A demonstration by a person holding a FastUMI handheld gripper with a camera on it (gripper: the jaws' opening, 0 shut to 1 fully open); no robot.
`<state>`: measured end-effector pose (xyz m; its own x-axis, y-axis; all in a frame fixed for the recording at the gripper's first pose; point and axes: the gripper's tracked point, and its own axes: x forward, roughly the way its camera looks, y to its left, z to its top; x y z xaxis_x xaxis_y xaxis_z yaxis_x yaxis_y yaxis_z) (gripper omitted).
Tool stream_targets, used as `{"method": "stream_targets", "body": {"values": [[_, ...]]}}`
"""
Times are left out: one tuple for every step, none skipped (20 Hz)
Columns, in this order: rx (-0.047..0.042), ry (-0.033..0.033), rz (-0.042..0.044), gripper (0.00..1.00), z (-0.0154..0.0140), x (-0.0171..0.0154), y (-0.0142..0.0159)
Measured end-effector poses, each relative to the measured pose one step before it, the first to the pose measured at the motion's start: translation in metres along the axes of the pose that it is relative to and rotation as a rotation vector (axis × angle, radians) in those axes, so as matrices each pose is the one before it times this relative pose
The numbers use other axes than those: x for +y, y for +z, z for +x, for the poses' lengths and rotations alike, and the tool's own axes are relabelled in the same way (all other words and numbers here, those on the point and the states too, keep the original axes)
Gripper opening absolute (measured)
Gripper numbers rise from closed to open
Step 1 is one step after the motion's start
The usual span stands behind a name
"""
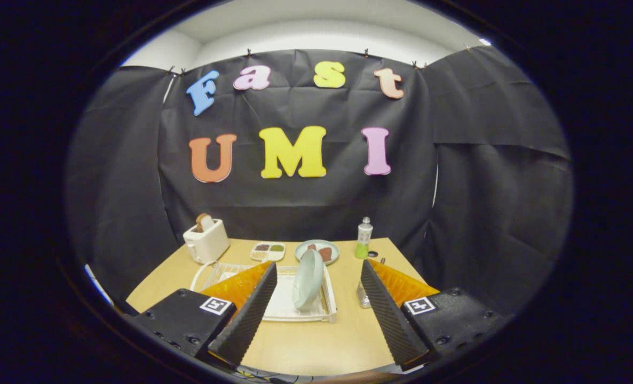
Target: Take the plate from the dish rack, then take the spoon from the basket and place it into the plate.
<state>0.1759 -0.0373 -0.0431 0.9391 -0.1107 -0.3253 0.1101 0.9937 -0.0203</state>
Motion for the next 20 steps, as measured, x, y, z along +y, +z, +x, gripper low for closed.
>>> {"method": "stream_targets", "body": {"values": [[0.03376, -0.01357, -0.00835, 1.0, 0.01605, -0.00089, 0.00049], [0.03474, -0.01218, -0.00218, 1.0, 0.01611, -0.00176, 0.00039], [0.0392, -0.00138, -0.00309, 1.0, 0.01584, 0.00109, -0.00042], [0.05083, 0.00274, -0.00621, 1.0, 0.01609, 0.00228, -0.00104], [0.06131, 0.00462, -0.01081, 1.0, 0.01573, 0.00145, -0.00134], [0.05295, -0.00098, -0.00234, 1.0, 0.01469, 0.00022, -0.00009], [0.04614, -0.00844, -0.0028, 1.0, 0.01377, -0.00116, 0.00206], [0.03785, -0.00962, -0.00925, 1.0, 0.01389, -0.00039, 0.00553], [0.03182, -0.02294, -0.00683, 1.0, 0.01221, -0.00052, 0.00511], [0.02219, -0.01794, -0.00757, 1.0, 0.01227, -0.00014, 0.00763], [0.03124, -0.01285, -0.01202, 1.0, 0.01363, 0.0011, 0.00636], [0.03966, -0.00064, -0.00589, 1.0, 0.01186, 0.00263, 0.00465], [0.04697, 0.00554, -0.00913, 1.0, 0.01117, 0.00418, 0.00103], [0.05074, 0.00053, -0.01824, 1.0, 0.00975, 0.00508, 0.00185], [0.05907, -0.0106, -0.01227, 0.99, 0.01012, 0.00338, 0.00028], [0.05227, -0.02666, -0.00299, 0.98, 0.00692, 0.00048, 0.00063], [0.02259, -0.03636, 0.01428, 0.97, 0.00692, -0.00233, 0.00598], [0.0125, -0.03742, -0.008, 0.97, 0.00631, -0.00182, 0.00754], [0.01343, -0.03478, -0.01721, 0.97, 0.00598, -0.00195, 0.00522], [0.01729, -0.02666, -0.01364, 0.92, 0.00204, -0.00068, 0.00375]]}}
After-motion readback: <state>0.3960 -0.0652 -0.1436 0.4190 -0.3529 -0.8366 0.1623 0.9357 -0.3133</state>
